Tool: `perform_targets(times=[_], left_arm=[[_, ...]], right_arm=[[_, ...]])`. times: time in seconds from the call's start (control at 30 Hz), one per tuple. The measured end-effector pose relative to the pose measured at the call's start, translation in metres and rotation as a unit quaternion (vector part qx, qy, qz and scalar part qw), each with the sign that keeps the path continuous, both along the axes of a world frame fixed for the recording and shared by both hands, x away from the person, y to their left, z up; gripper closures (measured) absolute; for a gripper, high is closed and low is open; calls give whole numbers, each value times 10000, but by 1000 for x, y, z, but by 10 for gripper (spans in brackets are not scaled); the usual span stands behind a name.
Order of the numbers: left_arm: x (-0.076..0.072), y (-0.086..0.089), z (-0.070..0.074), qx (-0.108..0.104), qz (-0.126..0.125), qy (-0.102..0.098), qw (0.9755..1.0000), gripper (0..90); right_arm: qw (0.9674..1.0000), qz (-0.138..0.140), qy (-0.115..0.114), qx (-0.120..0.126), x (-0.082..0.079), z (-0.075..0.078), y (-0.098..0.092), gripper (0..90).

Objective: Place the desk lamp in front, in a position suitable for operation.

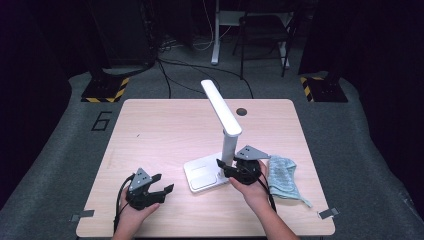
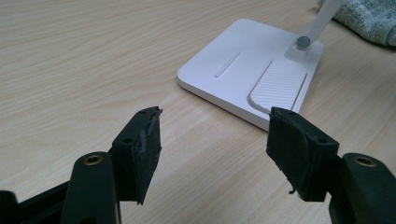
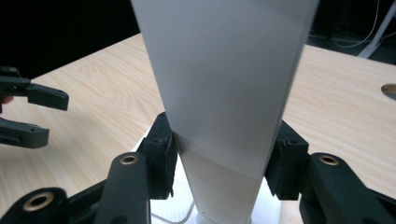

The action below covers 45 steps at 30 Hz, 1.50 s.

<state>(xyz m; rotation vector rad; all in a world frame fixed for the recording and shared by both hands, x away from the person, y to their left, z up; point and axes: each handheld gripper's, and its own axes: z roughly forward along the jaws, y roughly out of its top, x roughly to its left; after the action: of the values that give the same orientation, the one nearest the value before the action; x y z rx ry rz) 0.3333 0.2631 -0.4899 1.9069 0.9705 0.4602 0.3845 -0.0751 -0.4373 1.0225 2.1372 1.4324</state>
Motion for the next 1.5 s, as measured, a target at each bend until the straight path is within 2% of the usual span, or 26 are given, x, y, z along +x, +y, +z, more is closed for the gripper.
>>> perform_targets(times=[0.03, 0.1, 0.2, 0.37, 0.43, 0.47, 0.53, 0.6, 0.67, 0.7, 0.73, 0.93, 1.03, 1.37, 1.5], left_arm=[[0, 0, 0, 21, -14, -13, 10000, 350], [0, 0, 0, 14, -10, -15, 10000, 350], [0, 0, 0, 9, -5, -14, 10000, 350], [0, 0, 0, 40, -22, -41, 10000, 350], [0, -1, 0, -9, 5, -17, 10000, 350], [0, 0, 0, 3, -15, 9, 10000, 350], [0, 0, 1, 11, -28, 26, 10000, 350], [0, 1, 1, 107, -68, -35, 9999, 350], [0, 1, 1, 106, -76, -25, 9999, 349], [0, 1, 0, 46, -32, 1, 10000, 350], [0, 1, 0, 35, -28, 4, 10000, 350], [0, 1, 1, 86, -79, 28, 9999, 350], [0, 1, 1, -10, -22, 46, 10000, 350], [0, 1, 1, -2, -30, 60, 10000, 349], [0, 2, 0, -24, 42, 32, 10000, 349]], right_arm=[[10000, -22, 38, 20, -1, 0, 0, 496], [9996, 88, 179, 216, -4, 0, -1, 452], [9990, 182, 228, 333, -9, 0, -1, 455], [9982, 344, 232, 427, -20, -1, 1, 525], [9978, 411, 251, 462, -23, -1, 4, 555], [9980, 436, 233, 391, -24, -1, 5, 575], [9973, 542, 232, 428, -26, -1, 8, 602], [9971, 537, 255, 470, -27, -1, 12, 615], [9971, 573, 237, 449, -28, -1, 15, 630], [9973, 588, 155, 400, -28, -1, 19, 638], [9973, 593, 186, 380, -30, -1, 20, 646], [9966, 773, 91, 279, -37, 1, 40, 688], [9957, 880, 24, 272, -40, 3, 51, 688], [9935, 1089, -36, 316, -49, 4, 83, 667], [9927, 1174, -125, 255, -51, 4, 86, 622]])
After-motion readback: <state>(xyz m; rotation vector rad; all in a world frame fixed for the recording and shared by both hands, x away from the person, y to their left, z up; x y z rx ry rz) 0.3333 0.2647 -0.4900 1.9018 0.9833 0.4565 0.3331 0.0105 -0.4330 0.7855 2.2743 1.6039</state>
